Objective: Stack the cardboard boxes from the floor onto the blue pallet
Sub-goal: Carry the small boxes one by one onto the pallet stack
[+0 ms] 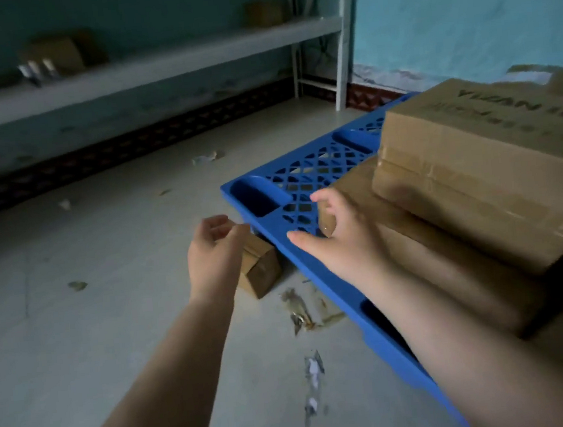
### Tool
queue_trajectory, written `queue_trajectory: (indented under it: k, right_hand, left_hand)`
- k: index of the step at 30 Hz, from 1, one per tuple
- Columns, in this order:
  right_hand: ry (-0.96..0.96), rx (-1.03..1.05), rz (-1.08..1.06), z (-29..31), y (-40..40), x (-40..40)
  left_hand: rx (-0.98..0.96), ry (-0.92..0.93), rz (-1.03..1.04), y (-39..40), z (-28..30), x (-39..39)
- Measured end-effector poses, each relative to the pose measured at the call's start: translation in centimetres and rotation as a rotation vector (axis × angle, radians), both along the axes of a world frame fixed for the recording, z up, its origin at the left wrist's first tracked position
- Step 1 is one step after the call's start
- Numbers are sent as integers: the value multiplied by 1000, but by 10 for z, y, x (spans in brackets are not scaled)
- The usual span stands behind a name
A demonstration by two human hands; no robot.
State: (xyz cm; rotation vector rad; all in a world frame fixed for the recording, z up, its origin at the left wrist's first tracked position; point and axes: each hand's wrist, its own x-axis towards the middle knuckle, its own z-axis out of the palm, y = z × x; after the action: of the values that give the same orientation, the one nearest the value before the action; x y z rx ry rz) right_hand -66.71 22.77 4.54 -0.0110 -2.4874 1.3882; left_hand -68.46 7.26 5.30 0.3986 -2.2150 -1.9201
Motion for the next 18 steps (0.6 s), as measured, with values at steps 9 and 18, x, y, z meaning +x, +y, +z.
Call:
queue_trajectory:
  k: [9, 18]
  right_hand:
    - [-477, 149, 244, -123, -52, -106]
    - [-684, 311, 270, -173, -71, -173]
  left_hand:
    - [-125, -473, -18, -37, -127, -61]
    - [-152, -653, -81, -33, -182, -100]
